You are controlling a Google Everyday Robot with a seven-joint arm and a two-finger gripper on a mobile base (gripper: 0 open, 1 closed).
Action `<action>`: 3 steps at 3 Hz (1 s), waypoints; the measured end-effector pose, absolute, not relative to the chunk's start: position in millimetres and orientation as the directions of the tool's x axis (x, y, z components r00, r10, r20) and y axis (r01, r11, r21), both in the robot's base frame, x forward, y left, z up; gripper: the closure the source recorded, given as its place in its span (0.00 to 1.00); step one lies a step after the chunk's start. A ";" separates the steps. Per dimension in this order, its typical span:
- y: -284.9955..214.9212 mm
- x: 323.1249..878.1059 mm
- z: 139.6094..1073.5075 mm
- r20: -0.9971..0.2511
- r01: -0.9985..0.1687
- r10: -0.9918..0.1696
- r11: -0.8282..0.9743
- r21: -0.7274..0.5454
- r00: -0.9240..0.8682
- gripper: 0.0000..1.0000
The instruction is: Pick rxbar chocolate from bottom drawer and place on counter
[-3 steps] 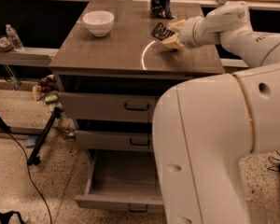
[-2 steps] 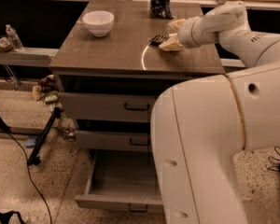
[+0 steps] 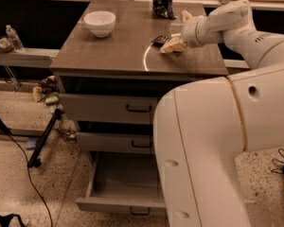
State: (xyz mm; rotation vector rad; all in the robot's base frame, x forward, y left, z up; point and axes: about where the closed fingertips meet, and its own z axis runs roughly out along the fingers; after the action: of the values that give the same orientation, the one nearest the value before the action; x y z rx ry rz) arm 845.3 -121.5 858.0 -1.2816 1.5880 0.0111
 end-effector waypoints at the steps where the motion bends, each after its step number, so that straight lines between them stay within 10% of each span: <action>1: -121.5 845.3 859.4 -0.699 -0.715 -0.705 0.427 -0.554 0.121 0.00; 2: -121.6 845.3 859.7 -0.699 -0.715 -0.705 0.427 -0.554 0.121 0.00; 3: -121.6 845.3 860.3 -0.699 -0.715 -0.705 0.427 -0.554 0.121 0.26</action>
Offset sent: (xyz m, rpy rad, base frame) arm -0.0880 -0.1654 0.1234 0.1814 -0.3241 -0.2144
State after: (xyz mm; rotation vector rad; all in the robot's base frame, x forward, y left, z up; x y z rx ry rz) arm 845.3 -121.6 860.3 -1.2813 1.5875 0.0110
